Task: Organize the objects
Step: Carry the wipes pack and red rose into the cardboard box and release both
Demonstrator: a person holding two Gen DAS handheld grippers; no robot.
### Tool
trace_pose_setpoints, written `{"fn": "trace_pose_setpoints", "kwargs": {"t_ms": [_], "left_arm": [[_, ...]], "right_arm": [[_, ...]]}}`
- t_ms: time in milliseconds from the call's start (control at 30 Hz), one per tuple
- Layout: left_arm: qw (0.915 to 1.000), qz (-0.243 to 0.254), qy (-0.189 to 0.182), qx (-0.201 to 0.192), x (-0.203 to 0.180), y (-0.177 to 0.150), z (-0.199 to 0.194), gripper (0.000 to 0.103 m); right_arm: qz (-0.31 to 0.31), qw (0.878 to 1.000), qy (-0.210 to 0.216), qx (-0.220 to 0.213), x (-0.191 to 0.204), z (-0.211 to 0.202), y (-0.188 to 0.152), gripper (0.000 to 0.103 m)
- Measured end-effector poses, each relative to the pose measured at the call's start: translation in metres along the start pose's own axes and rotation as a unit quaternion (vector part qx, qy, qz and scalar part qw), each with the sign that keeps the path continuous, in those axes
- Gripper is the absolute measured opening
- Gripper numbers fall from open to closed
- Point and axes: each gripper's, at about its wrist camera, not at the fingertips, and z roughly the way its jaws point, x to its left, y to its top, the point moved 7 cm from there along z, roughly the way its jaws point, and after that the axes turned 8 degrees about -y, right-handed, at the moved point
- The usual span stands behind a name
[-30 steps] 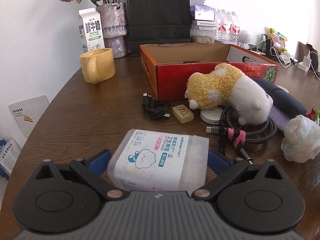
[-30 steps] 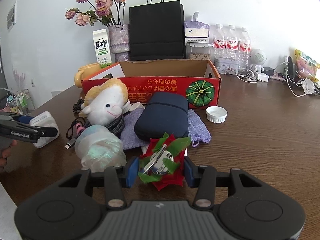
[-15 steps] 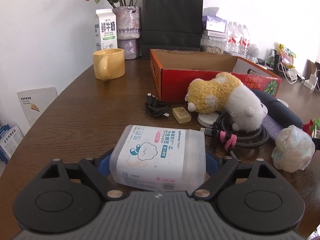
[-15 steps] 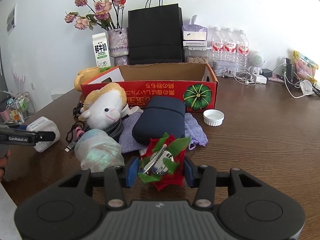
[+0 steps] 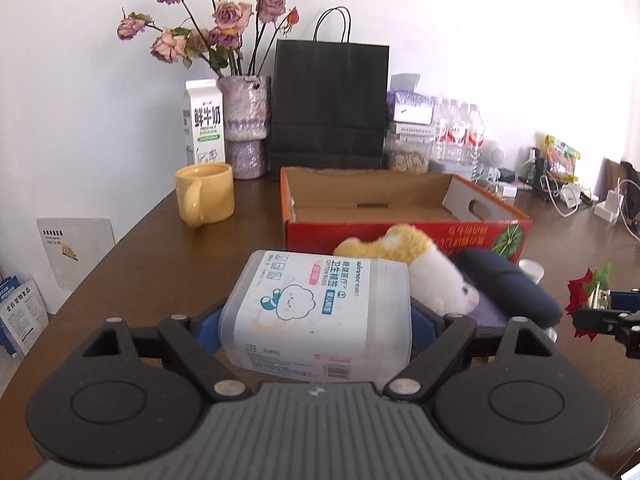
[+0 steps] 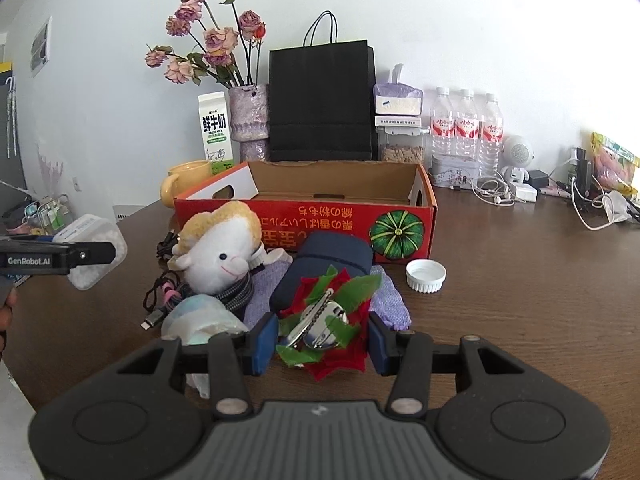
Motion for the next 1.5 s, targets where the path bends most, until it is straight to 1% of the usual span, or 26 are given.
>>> {"fn": "trace_pose_setpoints", "kwargs": {"t_ms": [167,333,567,733,933,1033,1167,1300,1500], "left_arm": [[0.9998,-0.005,-0.007,-0.021,-0.016,0.022,0.010,0.088],[0.9994,-0.008,-0.002,-0.034,-0.029,0.044,0.024,0.088],[0.9984,-0.003,0.003,-0.056,-0.046,0.076,0.055,0.088],[0.9982,-0.008,0.010,-0.059,-0.050,0.095,0.085,0.088],[0.9975,-0.027,0.025,-0.060,-0.044,0.112,0.121,0.088],[0.9973,-0.037,0.033,-0.055,-0.039,0.121,0.144,0.088],[0.9973,-0.036,0.042,-0.049,-0.035,0.127,0.171,0.088],[0.9977,-0.039,0.048,-0.029,-0.029,0.126,0.196,0.088],[0.9972,-0.048,0.054,0.018,-0.017,0.115,0.221,0.088]], "right_arm": [[-0.001,1.000,0.008,-0.025,0.000,0.004,0.021,0.046],[-0.009,0.999,0.010,-0.045,-0.001,0.018,0.043,0.046],[-0.027,0.997,0.011,-0.078,0.005,0.050,0.086,0.046],[-0.033,0.996,0.013,-0.082,0.007,0.083,0.113,0.046],[-0.037,0.997,0.008,-0.066,0.006,0.132,0.135,0.046],[-0.035,0.998,0.007,-0.043,0.003,0.162,0.141,0.046],[-0.025,1.000,0.008,-0.011,-0.002,0.197,0.142,0.046],[-0.016,1.000,0.006,0.011,-0.007,0.221,0.140,0.046],[-0.013,0.999,0.001,0.041,-0.012,0.244,0.133,0.046]]}}
